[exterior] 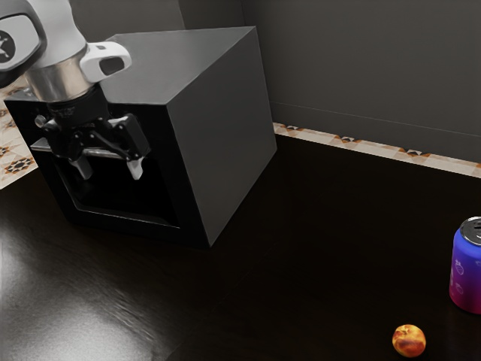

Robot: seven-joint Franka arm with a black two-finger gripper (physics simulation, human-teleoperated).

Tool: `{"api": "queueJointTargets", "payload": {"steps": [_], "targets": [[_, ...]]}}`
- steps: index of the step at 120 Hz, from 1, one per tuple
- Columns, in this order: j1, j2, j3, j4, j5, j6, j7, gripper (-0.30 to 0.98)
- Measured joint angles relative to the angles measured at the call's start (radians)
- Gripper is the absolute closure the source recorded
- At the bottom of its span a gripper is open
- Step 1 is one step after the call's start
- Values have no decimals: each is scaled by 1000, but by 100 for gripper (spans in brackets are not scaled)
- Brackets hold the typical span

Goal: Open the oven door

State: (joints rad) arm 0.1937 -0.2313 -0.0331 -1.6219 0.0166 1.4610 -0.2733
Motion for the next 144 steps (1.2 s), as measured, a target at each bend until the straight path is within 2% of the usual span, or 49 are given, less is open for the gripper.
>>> {"api": "queueJointTargets", "payload": {"steps": [14,23,34,42,51,58,66,94,104,113,144], "targets": [[13,-28,4,-37,4,-24,-117,0],[47,-127,17,-149,32,-21,-180,0],[137,-204,145,-287,82,101,-249,0],[221,-211,176,-310,41,235,-293,0],[315,-188,180,-322,-59,386,-337,0],[351,-199,180,-369,-112,490,-368,0],[422,-195,117,-413,-151,587,-400,0],[464,-133,80,-425,-254,777,-491,0],[484,-118,69,-426,-275,816,-517,0],[563,-110,-6,-426,-285,839,-536,0],[567,-51,-38,-419,-283,893,-586,0]]}}
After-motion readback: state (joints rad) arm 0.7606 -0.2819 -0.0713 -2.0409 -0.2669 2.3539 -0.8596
